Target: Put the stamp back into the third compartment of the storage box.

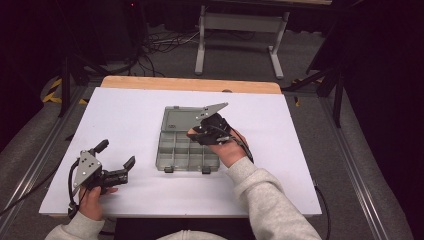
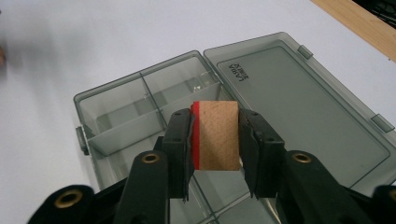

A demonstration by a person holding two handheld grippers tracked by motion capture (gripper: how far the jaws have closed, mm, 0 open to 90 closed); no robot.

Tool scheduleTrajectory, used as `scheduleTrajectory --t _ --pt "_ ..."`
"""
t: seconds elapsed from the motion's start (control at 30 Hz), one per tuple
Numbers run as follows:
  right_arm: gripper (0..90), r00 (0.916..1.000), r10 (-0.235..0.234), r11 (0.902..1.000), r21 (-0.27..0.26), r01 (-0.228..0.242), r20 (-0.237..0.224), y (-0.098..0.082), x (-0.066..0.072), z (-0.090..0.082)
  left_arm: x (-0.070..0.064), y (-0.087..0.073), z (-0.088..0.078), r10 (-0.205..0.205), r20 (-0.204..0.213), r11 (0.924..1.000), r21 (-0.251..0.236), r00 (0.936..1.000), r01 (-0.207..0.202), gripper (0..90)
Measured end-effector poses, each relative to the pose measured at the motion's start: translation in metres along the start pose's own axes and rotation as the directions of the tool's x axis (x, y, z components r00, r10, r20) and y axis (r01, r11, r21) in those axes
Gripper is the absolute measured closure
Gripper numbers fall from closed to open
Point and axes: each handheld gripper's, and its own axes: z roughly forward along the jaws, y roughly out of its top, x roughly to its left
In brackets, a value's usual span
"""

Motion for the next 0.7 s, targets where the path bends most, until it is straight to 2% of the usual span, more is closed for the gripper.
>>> scheduleTrajectory --t 0.33,0.7 --pt "65.9 0.9996 0.024 0.9994 0.024 -0.024 0.014 -0.001 -0.01 0.01 0.0 0.0 0.0 -0.002 0.001 1.0 -0.001 1.0 0.002 0.6" --pt "65.9 0.9994 0.03 0.998 0.055 -0.031 0.018 -0.003 -0.013 0.018 0.0 0.0 0.0 -0.002 0.001 1.0 -0.001 1.0 0.002 0.6"
